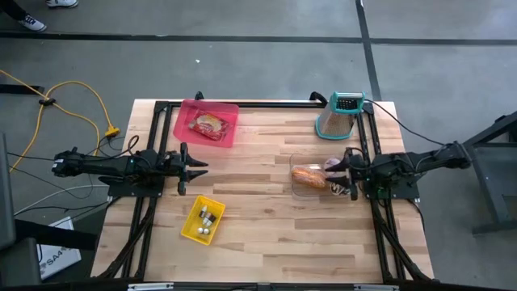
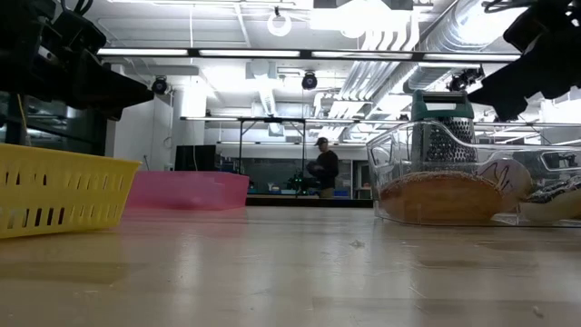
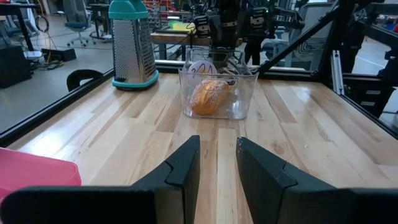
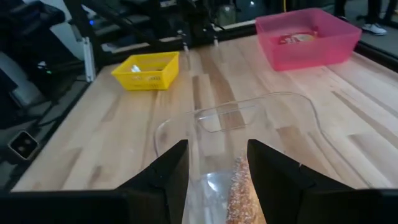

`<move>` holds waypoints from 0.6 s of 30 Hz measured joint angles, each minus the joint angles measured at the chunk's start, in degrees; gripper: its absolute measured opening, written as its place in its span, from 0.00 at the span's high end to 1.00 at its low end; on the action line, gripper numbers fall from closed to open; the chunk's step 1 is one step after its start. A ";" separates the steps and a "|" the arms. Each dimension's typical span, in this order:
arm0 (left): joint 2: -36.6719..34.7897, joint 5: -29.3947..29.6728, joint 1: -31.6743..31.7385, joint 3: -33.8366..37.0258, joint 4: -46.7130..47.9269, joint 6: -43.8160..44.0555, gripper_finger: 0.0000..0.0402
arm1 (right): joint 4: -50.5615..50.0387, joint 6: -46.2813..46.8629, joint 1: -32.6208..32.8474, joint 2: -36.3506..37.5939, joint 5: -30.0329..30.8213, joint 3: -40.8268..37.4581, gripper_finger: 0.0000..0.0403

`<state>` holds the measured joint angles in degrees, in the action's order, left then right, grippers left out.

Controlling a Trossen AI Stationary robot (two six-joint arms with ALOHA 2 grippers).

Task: Pick & Place Food Item
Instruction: Return to Home Position

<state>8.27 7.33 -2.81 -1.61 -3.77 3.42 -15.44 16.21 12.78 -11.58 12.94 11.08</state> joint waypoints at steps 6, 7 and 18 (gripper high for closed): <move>0.02 -0.01 0.00 -0.01 0.01 -0.02 0.75 | 7.60 -0.07 0.00 2.41 -2.87 -4.42 0.62; 0.01 0.00 0.00 -0.02 0.00 -0.01 0.75 | 9.30 -0.18 0.00 2.60 -3.49 -5.34 0.62; 0.02 0.00 0.00 -0.02 0.02 -0.02 0.75 | 18.49 -1.11 0.00 2.93 -9.11 -10.54 0.62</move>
<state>8.29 7.33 -2.81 -1.62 -3.75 3.40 3.04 15.09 12.78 -8.64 3.83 0.54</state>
